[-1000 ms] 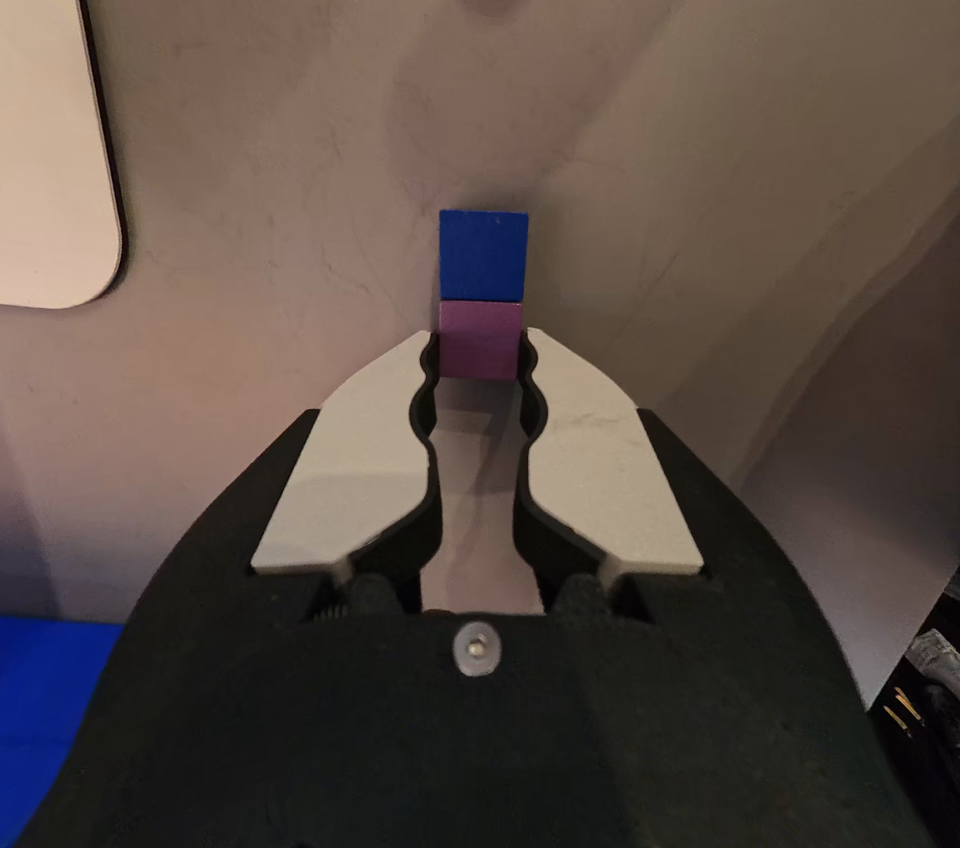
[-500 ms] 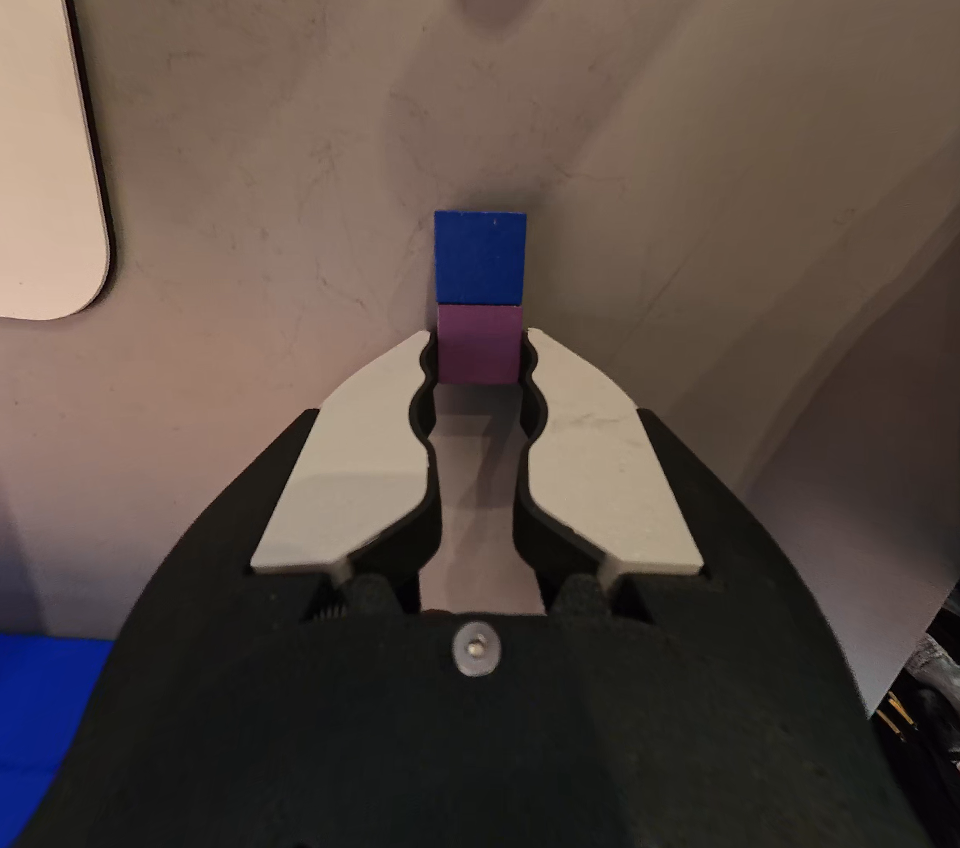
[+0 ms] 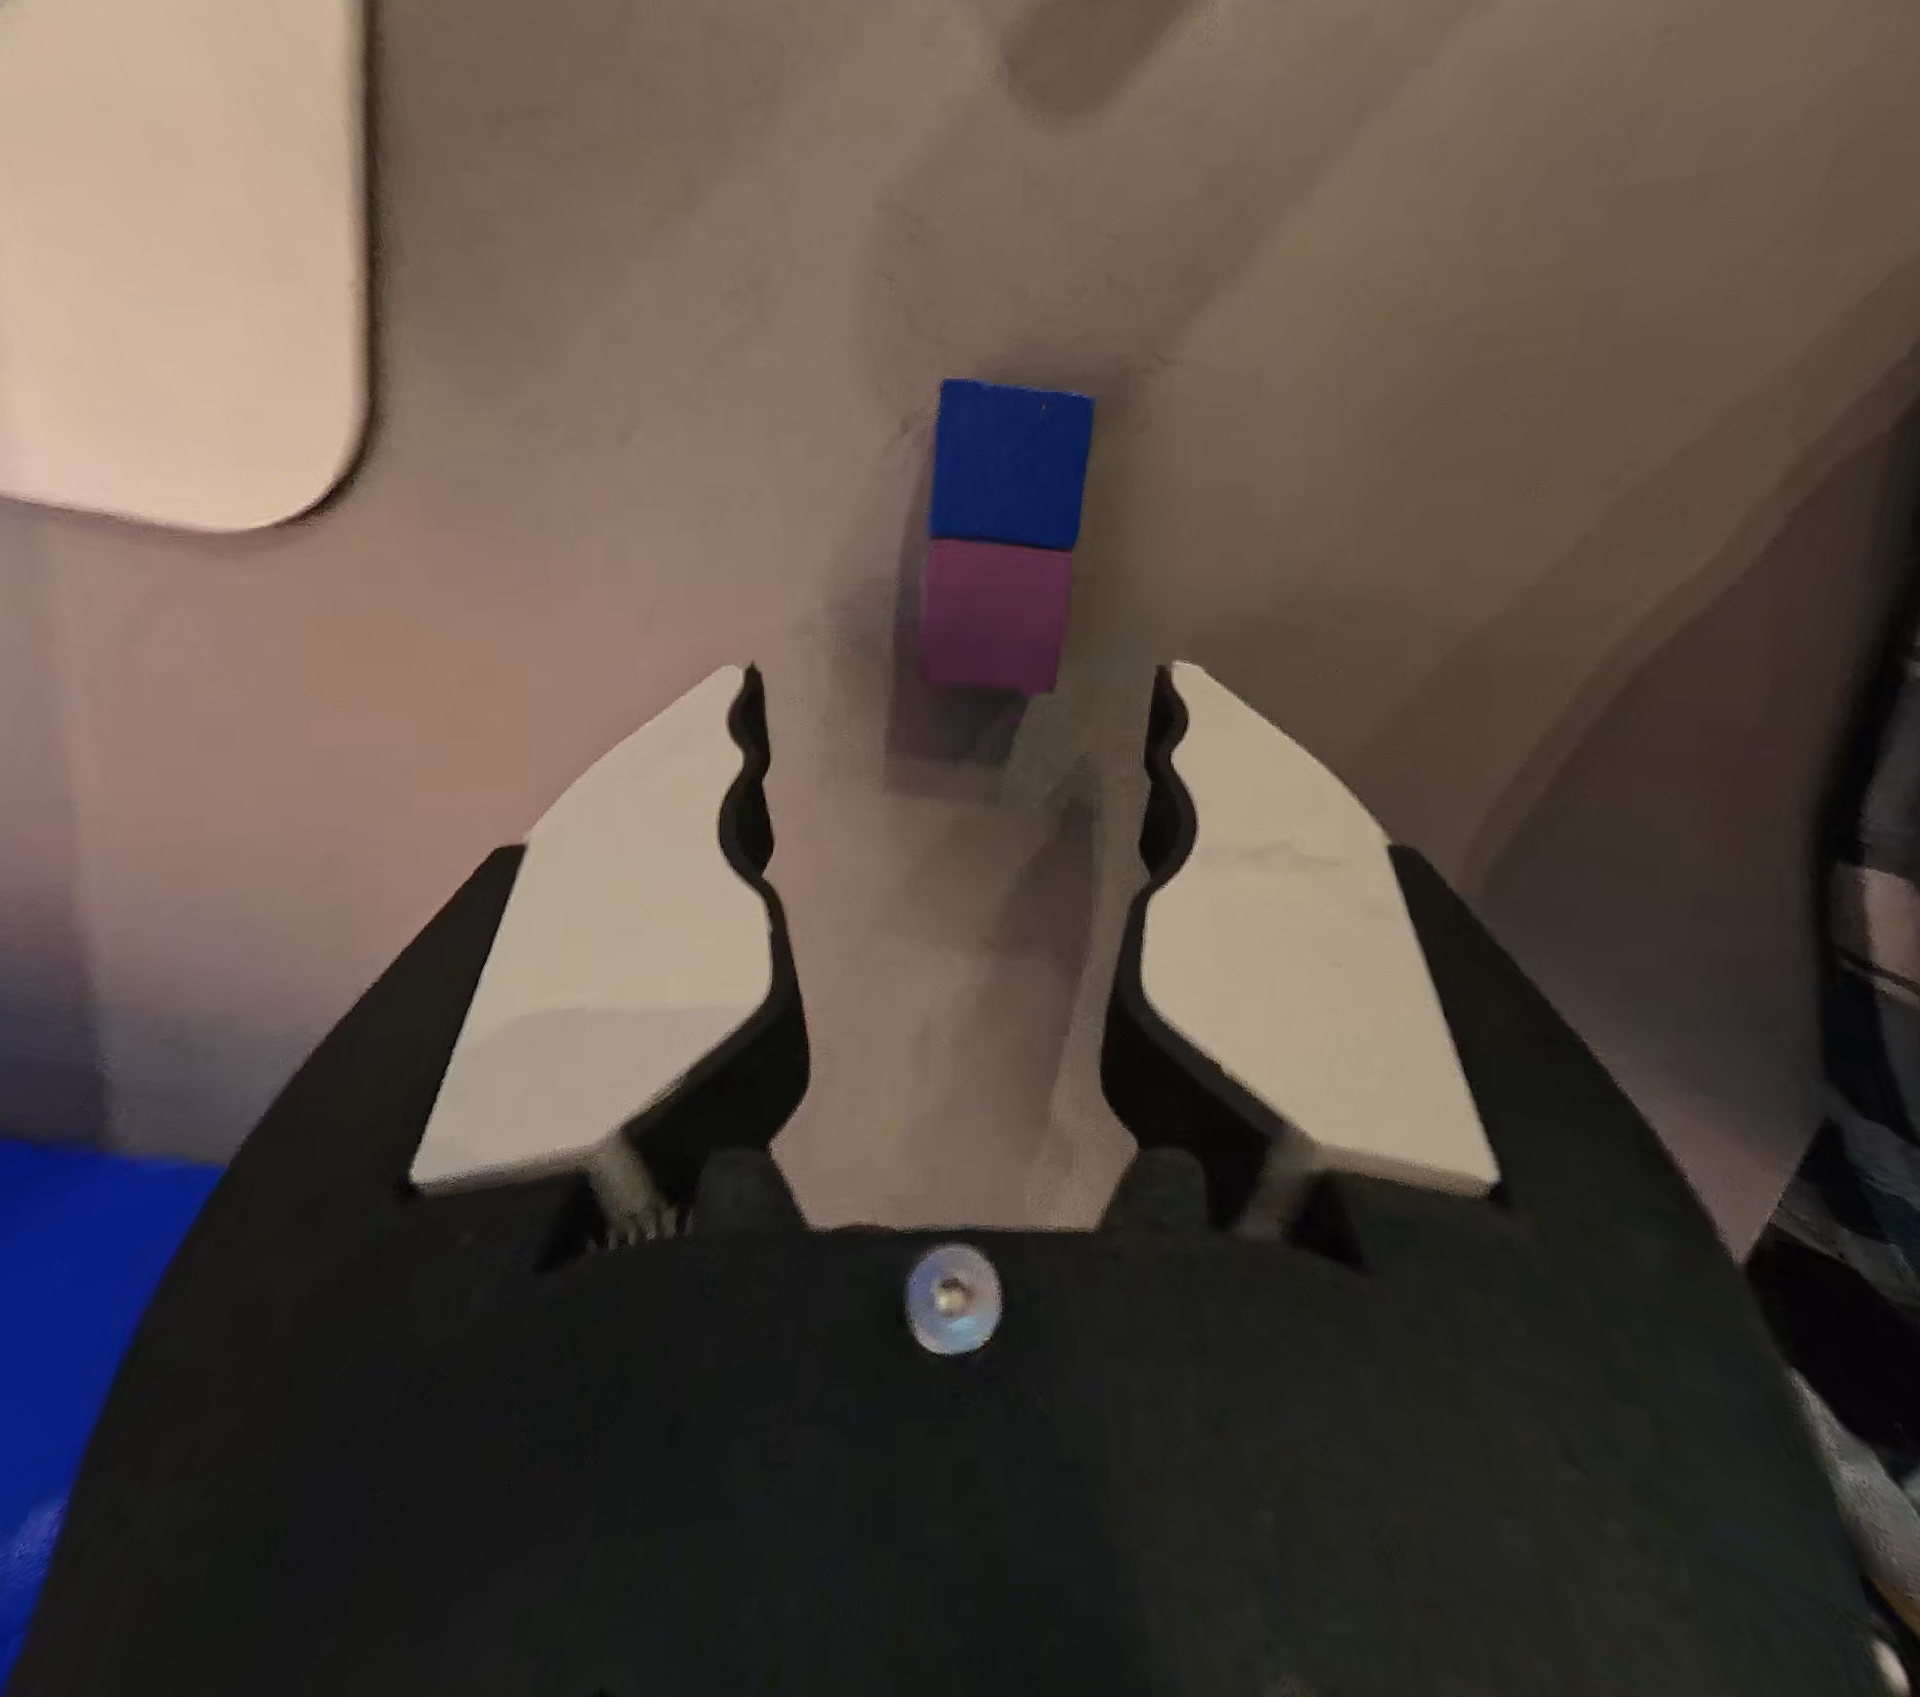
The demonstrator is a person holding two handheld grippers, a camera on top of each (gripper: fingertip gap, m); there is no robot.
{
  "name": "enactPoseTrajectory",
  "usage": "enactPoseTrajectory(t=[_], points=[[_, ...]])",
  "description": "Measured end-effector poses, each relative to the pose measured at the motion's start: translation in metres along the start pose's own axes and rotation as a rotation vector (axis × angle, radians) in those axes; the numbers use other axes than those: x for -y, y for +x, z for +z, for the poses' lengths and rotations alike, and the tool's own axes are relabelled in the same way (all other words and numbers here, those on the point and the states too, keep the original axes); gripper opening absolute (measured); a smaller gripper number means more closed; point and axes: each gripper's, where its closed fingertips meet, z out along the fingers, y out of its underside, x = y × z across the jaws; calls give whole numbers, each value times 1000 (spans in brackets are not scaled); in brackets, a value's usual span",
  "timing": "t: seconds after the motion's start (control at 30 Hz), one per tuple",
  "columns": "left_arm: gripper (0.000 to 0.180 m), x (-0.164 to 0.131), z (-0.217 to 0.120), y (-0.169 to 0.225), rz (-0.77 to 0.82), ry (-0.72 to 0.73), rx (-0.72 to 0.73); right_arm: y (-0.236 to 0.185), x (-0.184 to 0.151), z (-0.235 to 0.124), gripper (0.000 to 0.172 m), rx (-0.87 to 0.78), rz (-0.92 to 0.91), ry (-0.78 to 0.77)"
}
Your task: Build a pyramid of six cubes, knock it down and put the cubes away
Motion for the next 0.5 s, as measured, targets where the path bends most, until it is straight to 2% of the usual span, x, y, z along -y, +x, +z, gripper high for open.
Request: enactPoseTrajectory(t=[0.13, 0.27, 0.33, 0.5], points=[[65, -9, -67, -45, -69, 115, 139, 0, 0, 0, 61, 0, 1, 1], [55, -56, -117, -131, -151, 83, 327, 0, 0, 0, 60, 0, 4, 1], [50, -77, -124, -173, -182, 70, 369, 0, 0, 0, 60, 0, 5, 1], [45, -120, -104, -248, -179, -48, 400, 0, 0, 0, 60, -4, 10, 0]])
